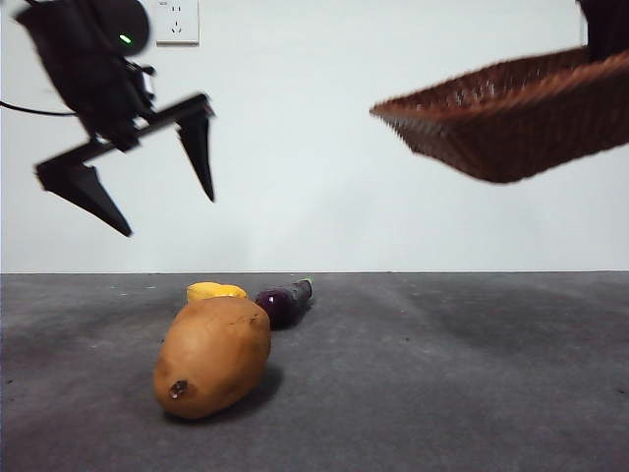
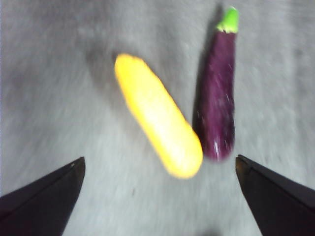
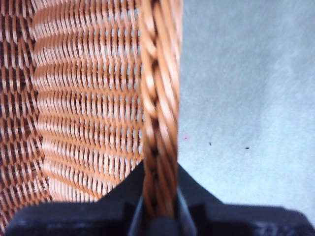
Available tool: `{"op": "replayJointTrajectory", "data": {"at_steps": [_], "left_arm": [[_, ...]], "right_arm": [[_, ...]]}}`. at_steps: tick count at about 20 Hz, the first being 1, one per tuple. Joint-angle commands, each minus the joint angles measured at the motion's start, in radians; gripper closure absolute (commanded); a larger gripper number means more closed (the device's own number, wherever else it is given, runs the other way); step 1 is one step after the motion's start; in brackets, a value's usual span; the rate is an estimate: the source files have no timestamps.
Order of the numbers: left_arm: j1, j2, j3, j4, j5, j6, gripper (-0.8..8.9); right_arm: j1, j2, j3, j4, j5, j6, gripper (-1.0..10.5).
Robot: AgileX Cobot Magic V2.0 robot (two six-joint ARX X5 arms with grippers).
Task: Help me put the vegetables on the table into the basket
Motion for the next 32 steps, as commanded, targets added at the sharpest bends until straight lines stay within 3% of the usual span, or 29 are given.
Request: {"op": "replayJointTrajectory", "data": {"at_steps": [1,5,11,14,23,25,32], "left_arm": [[-0.025,0.086,0.083,-0.019,-0.040,-0.090,2.20],[-0.053,0.200,0.166,-0.049,-0.069,-0.224,2.20],[-0.081,0.253,0.166,-0.048,-0.198,-0.248,2.21],[-0.081,0.277,0.166,-0.055,-0.195,-0.258,2.85],[-0.094,0.323,0.166,-0.029,-0.170,-0.272,2.90],[-0.098,0.323,0.166,-0.027,-0.171,-0.271,4.13],[-0.100,0.338,0.166,-0.038,-0.195,-0.251,5.09]], "right_arm": [[0.008,-0.041,-0.001,0.005,-0.011,-0.007,9.6],[0.022,-0.090,-0.001,-0.021,-0.011,-0.009,9.6],[0.068,-0.096,-0.001,-0.023,-0.039,-0.033,9.6],[0.108,-0.096,-0.001,-0.021,-0.038,-0.039,9.6],[0.132,-0.096,-0.001,-0.020,-0.053,-0.053,9.6],[0.132,-0.096,-0.001,-0.021,-0.053,-0.053,9.6],[0.132,-0.096,-0.001,-0.031,-0.053,-0.056,9.6]]}}
